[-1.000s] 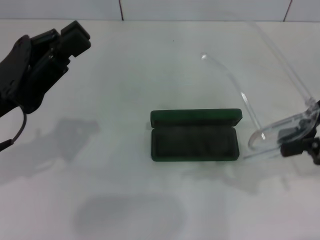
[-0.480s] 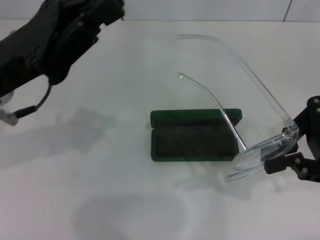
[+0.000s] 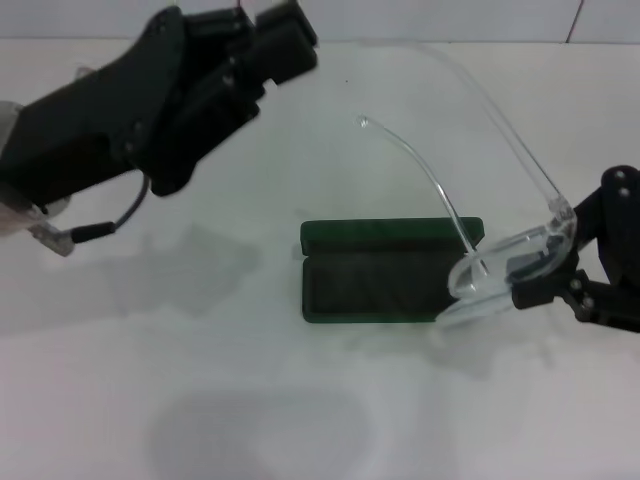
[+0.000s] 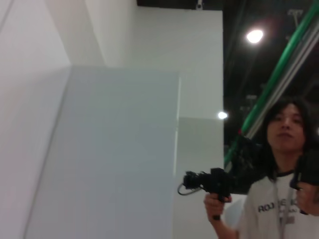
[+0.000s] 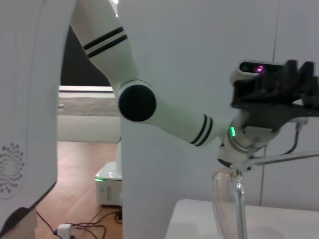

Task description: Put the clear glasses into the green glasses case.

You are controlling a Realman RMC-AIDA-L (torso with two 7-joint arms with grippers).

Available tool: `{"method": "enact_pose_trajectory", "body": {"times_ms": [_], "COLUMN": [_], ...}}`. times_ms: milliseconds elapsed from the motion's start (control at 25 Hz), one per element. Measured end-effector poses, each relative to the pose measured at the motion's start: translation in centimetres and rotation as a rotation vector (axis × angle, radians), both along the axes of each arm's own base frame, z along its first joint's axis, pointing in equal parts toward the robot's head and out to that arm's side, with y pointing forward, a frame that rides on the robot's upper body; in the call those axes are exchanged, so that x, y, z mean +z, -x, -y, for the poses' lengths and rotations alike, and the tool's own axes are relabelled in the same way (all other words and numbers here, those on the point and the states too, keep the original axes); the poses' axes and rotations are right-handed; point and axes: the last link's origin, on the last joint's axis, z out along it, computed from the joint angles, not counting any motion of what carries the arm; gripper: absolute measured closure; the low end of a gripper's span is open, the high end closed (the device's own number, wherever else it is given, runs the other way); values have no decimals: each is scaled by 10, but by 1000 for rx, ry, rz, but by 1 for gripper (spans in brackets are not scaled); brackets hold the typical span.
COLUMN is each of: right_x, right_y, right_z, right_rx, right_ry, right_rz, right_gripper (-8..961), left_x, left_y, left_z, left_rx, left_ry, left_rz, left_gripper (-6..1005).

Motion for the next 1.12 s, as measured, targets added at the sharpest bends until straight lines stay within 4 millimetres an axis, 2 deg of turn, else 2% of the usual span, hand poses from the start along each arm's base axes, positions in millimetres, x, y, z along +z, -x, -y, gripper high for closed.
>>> {"method": "enact_pose_trajectory", "body": {"times_ms": [200, 480, 720, 1120], "right_x": [-7, -41, -66, -68], "right_y": [6, 20, 30, 43], "right_z": [-8, -29, -38, -47], "right_rx": [7, -9, 2, 36], "right_ry": [9, 30, -7, -98], "right_rz": [32, 101, 177, 175], "right_gripper": [897, 897, 897, 897], "left_x": [-9, -23, -24, -28], "left_y": [-1, 13, 24, 35], "left_z": [4, -5, -6, -2], "left_rx": [-10, 143, 225, 279], "left_ry": [19, 42, 27, 42], "left_rz": [-7, -21, -19, -22], "left_gripper": [921, 922, 922, 923]}}
